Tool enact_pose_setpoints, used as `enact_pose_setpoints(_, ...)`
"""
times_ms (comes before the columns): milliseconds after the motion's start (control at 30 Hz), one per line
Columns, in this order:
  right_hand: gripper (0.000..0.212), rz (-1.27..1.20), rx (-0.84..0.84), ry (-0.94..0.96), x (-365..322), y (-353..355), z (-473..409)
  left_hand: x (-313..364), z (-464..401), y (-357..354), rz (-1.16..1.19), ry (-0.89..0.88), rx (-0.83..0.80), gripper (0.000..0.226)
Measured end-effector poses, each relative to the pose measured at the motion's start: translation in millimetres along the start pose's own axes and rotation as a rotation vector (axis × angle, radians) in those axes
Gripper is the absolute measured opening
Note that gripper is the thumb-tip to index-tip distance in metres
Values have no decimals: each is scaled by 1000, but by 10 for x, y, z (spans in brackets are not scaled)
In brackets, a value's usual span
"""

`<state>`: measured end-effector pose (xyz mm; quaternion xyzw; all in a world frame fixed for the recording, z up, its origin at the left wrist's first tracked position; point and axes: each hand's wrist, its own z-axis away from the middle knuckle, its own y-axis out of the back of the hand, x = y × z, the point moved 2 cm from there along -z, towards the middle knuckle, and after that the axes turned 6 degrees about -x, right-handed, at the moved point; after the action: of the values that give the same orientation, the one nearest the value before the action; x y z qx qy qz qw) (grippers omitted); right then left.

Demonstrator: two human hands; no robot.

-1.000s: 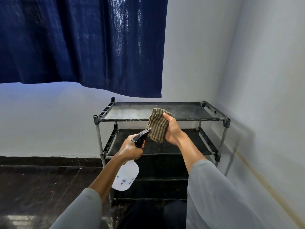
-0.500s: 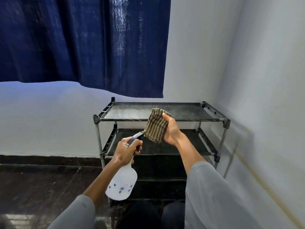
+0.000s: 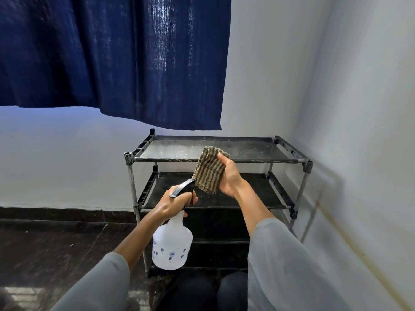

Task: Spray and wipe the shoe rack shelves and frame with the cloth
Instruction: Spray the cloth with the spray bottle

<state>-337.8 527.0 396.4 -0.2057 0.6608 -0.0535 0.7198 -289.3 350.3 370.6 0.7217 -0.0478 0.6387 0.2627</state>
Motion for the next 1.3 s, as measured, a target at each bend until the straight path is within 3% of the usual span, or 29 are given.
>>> enact_pose_setpoints(367,52,-56,158,54,48,-13,-40,-105,-32,34,-134,31,138,13)
enact_pose_setpoints(533,45,-24,203,196,119,12,-18,-90,-15,154,-113,30,178,14)
enact_pose_setpoints(600,44,-143,189,227,136,-2,-5,-91,-8,172,-130,29,164,14)
enact_pose_setpoints(733,42,-431,260,91,244,30,-24,-106,1,197,-127,26,158,14)
enact_pose_setpoints(900,37,-575,309,-35,389,-67,-10,-102,-1,240,-89,38,170,13)
enact_pose_setpoints(967,44,-683,338,-64,465,-87,-17,-100,-3,258,-77,51,179,13)
enact_pose_setpoints(1067,53,-643,381,-28,586,-29,-36,-119,13,290,-74,69,206,14)
enact_pose_setpoints(1100,64,-678,394,-70,631,-20,-34,-128,19,300,-77,73,214,13)
enact_pose_setpoints(1200,112,-744,231,-194,682,-48,-17,-143,25,328,-81,82,229,13)
enact_pose_setpoints(1233,113,-666,151,-200,651,-79,0,-145,25,338,-83,85,232,12)
enact_pose_setpoints(1300,82,-446,132,-187,639,-125,31,-141,26,354,-93,89,237,12)
